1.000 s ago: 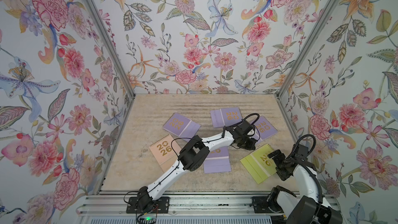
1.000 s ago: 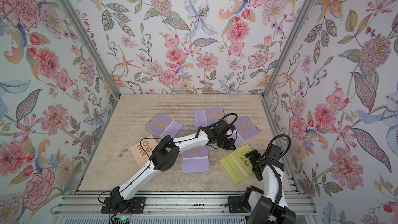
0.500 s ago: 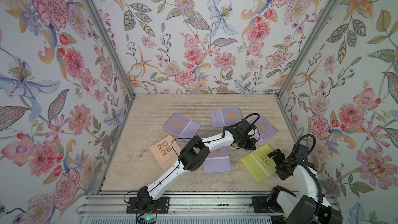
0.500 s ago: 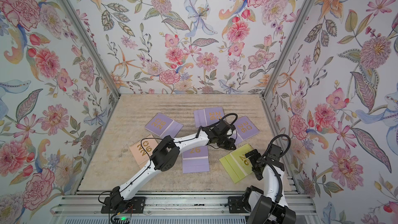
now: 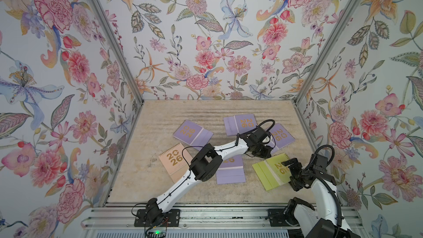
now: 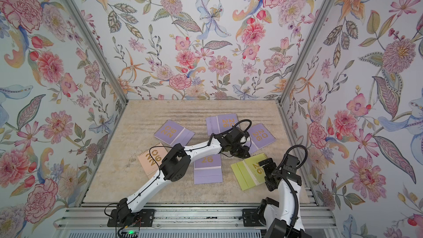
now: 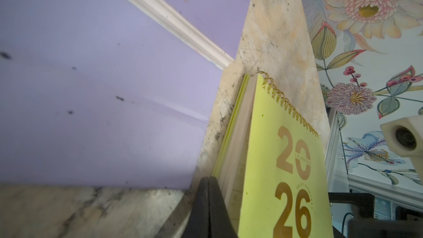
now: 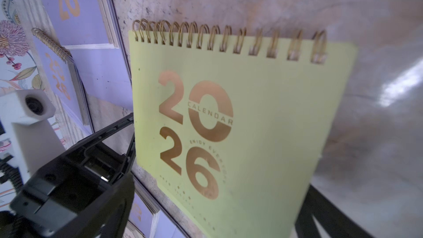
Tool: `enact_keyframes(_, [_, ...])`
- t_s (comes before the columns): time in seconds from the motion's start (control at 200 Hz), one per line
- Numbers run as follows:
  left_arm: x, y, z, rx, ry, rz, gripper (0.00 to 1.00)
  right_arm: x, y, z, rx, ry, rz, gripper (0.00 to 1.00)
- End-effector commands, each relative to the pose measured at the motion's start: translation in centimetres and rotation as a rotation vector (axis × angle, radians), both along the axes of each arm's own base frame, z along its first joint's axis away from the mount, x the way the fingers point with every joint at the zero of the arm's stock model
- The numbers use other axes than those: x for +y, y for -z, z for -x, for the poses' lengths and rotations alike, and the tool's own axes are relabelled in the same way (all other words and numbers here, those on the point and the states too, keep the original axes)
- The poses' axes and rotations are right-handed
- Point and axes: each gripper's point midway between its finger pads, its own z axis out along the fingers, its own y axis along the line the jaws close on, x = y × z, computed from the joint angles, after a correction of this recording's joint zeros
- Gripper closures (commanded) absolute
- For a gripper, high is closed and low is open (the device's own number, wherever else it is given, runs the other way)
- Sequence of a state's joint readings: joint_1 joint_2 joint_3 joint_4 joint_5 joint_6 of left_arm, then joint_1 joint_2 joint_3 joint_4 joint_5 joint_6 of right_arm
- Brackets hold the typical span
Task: Stack the calendars
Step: Pick up the calendar at the center of the board.
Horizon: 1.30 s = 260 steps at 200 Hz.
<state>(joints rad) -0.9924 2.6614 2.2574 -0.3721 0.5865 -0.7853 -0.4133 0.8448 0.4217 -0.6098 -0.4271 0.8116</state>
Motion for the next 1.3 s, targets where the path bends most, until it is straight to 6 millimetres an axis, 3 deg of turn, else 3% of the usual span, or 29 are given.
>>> enact_keyframes(0.0, [0.8,3.4,3.8,0.096,0.066,-0.091,1.00,1.8,-5.2,-3.4,-0.240,-0.083,-0.066,0.01])
enact_keyframes(0.295, [1.6,2.8,2.7,0.086,0.035,-0.080,1.00,2.3,-5.8,-3.5,-0.258,-0.092,-0.084,0.09])
enact_keyframes(0.786, [2.0,-0.1,0.3,0.074,-0.019,-0.013,1.00,1.4,-4.6,-3.1,-0.226,-0.054,-0.028,0.49])
enact_keyframes(0.886, [2.1,-0.2,0.1,0.073,-0.024,-0.011,1.00,1.3,-4.7,-3.1,-0.228,-0.052,-0.025,0.51])
enact_keyframes(1.296, [2.1,-2.1,-0.7,0.062,-0.051,0.025,1.00,1.2,-5.4,-3.1,-0.247,-0.067,-0.002,0.78])
